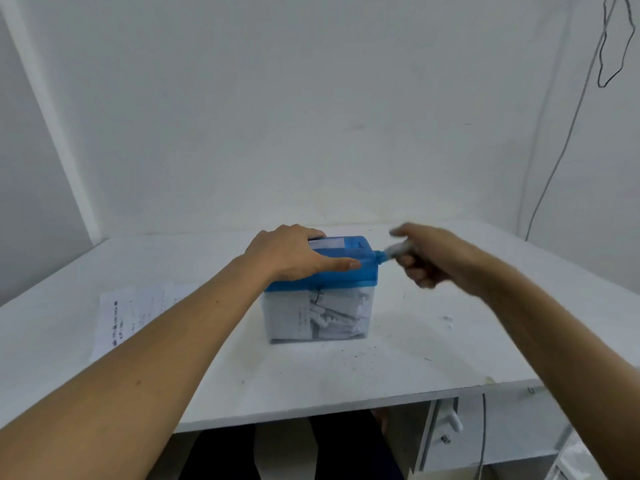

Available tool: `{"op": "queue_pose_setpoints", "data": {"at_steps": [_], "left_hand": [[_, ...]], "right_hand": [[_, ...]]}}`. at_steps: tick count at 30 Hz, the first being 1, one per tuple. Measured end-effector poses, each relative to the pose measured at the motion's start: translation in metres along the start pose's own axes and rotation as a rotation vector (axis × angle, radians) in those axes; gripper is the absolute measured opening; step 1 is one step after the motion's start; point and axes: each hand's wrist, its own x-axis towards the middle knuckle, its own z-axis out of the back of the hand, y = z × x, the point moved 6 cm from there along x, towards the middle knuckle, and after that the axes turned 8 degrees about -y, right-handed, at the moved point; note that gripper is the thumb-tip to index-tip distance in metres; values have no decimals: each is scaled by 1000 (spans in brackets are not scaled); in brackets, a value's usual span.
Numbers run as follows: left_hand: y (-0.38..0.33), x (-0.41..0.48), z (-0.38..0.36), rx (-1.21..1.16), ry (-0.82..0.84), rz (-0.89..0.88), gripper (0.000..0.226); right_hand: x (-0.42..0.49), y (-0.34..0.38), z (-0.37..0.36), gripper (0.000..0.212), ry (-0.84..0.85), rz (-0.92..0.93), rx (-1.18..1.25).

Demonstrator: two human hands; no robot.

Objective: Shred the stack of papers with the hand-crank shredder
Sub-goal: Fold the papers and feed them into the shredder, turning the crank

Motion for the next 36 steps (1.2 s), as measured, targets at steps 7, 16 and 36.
{"op": "queue_pose_setpoints", "data": {"at_steps": [7,16,36], "left_hand": [[-1,-8,1,20,-3,-21,101],[-3,-9,4,18,-3,-56,96],[-6,-9,5,39,-11,-52,91]], "right_hand": [[31,24,2,40,-62,129,142],[101,12,-11,39,-469,241,-188],[5,-1,1,28,329,85,82]]}}
